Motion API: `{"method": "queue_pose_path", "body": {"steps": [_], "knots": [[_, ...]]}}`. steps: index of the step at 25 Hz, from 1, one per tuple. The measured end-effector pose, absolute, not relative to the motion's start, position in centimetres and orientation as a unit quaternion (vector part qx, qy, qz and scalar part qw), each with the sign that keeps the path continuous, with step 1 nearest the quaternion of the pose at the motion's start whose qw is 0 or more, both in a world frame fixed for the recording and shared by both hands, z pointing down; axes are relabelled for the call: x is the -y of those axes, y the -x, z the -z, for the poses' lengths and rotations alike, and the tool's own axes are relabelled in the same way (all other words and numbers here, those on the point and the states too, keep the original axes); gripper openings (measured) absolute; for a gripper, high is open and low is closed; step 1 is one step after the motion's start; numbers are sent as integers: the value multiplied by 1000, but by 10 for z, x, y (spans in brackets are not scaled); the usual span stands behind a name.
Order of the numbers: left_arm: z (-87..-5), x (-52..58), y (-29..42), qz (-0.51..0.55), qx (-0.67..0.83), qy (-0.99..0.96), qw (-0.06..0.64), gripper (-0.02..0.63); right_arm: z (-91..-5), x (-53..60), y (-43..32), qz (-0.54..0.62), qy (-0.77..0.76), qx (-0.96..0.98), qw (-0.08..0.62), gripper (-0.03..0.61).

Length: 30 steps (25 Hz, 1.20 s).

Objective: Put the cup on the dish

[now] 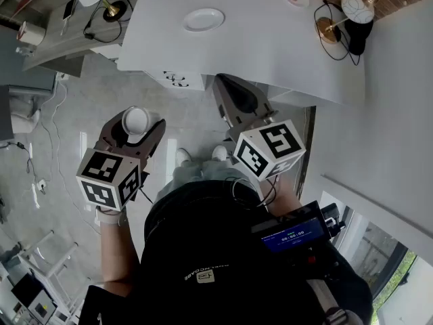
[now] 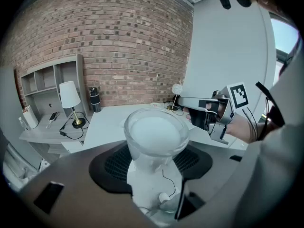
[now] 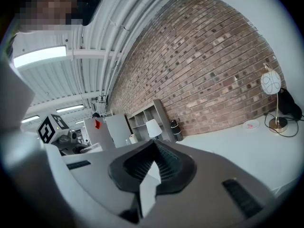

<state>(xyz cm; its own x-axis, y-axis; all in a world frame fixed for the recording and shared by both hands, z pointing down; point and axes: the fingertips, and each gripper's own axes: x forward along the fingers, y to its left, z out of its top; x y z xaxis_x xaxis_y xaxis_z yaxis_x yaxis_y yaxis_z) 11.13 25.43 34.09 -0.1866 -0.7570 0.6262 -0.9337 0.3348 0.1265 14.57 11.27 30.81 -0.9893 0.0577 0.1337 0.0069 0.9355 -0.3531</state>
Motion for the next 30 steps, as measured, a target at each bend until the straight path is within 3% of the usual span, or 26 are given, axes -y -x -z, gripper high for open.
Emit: {"method": "queue_pose_path", "body": {"steps": [30], "knots": [[-344, -352, -39, -175, 718, -611, 282, 268, -297, -196, -82, -174, -67, 980, 63, 5]]}}
